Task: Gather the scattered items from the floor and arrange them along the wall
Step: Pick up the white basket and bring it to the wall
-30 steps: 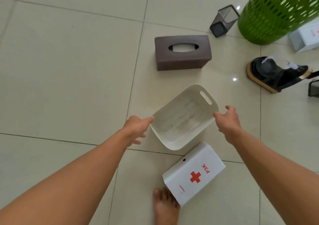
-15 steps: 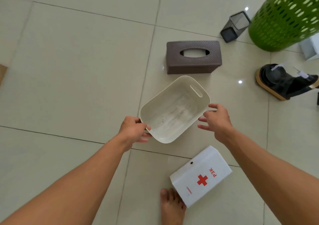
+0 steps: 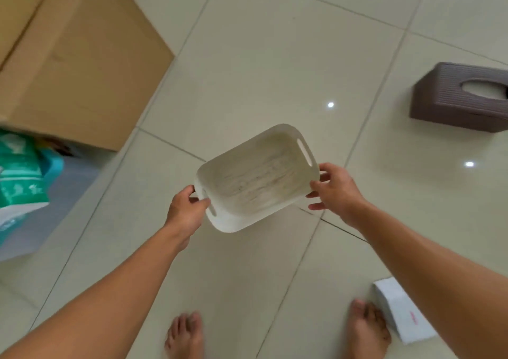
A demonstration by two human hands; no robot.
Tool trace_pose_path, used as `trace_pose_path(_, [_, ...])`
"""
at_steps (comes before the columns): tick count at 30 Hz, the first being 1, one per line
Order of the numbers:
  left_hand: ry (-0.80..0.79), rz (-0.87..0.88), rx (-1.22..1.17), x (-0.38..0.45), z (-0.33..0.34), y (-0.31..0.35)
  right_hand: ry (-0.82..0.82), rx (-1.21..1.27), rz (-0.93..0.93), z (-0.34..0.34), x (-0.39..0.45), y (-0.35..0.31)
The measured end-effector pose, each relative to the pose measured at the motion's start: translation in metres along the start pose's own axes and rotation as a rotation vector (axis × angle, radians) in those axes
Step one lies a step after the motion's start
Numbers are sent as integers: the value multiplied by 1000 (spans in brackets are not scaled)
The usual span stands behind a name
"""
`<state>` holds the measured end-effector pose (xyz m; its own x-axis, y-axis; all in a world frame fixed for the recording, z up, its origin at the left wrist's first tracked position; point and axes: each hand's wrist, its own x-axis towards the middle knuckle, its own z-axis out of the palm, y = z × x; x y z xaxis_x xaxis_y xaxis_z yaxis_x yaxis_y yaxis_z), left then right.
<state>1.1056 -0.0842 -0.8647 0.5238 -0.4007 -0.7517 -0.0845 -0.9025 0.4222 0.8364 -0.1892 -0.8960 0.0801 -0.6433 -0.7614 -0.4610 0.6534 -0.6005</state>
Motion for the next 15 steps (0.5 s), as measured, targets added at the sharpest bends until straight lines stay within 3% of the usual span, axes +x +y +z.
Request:
trace_pose_path(4, [-16, -132, -260, 12, -61, -81, -158, -54, -45, 99, -16, -15])
trace_pose_path(7, [189, -173, -380, 33, -117, -120, -304, -96, -70, 158, -25, -25])
trace_pose_path(9, [248, -252, -346, 40, -126, -155, -287, -123, -85, 179, -27, -28])
trace_pose_path(10, [140, -175, -463, 51, -130, -158, -271, -131, -90, 189, -29, -29])
trace_pose_path(14, [128, -213, -127, 24, -13, -338, -241, -100, -16, 206, -30, -30])
trace_pose_path(15, [131, -114, -103, 20, 16, -370, -239, -107, 1, 205, -29, -29])
